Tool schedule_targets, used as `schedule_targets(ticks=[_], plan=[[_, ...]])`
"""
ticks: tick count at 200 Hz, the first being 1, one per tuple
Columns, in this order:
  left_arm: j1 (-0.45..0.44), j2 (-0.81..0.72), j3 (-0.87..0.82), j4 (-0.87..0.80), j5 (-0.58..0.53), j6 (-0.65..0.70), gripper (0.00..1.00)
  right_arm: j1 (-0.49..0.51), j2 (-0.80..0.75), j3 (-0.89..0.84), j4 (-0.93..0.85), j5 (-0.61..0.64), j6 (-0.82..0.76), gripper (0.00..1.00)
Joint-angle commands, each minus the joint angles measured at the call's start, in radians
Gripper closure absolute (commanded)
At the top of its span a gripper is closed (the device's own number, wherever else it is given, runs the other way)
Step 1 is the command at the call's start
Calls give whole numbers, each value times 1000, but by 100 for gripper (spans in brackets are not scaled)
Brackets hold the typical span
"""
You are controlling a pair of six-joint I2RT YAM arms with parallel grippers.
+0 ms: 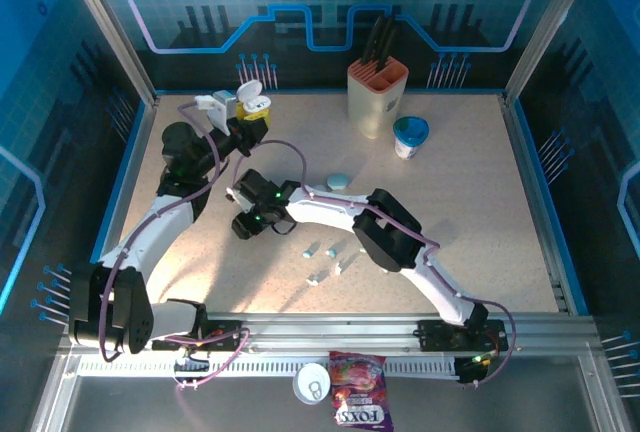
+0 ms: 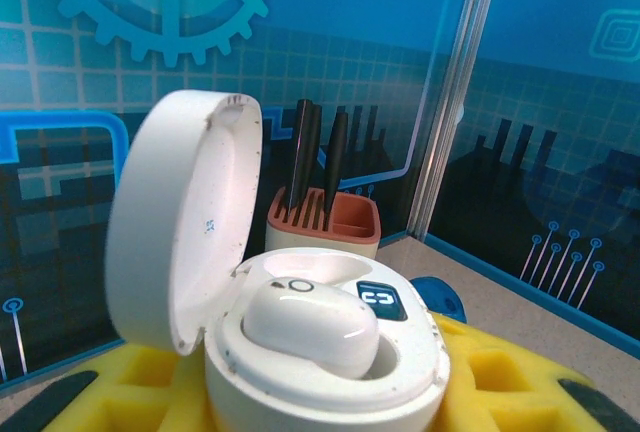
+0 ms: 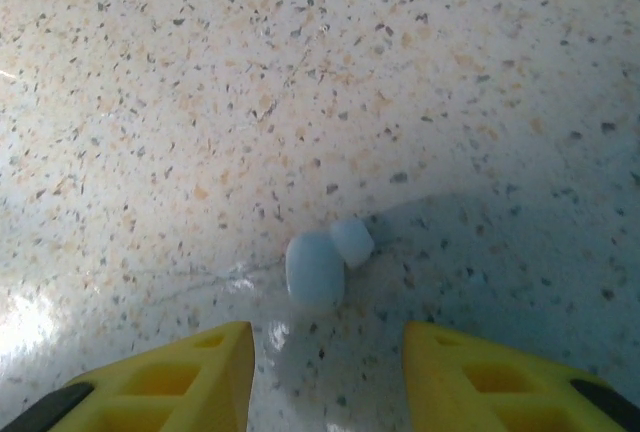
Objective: Insert wireless bluetooth earbuds into charging case
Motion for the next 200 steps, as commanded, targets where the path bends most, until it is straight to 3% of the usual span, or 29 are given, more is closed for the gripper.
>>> schedule_targets(ticks=[1,26,89,114,138,171,200], plan=[[14,-33,24,-14,-5,-3,64,20,63,84,-98,15,-12,54],[14,-33,26,-20,-2,1,64,26,103,140,-123,26,-7,51],[15,-42,25,-26,-6,8,64,32,158,211,-174,58,6,66],[15,-47,21,-31,-6,12,63,32,142,203,-175,74,11,77],[15,-50,16,-31,-11,16,64,31,109,184,-169,82,8,79],[15,-50,12,-31,-15,17,64,19,12,74,-109,75,24,79],[15,-38,-7,7,-19,12,64,-13,-154,-159,26,60,73,80]])
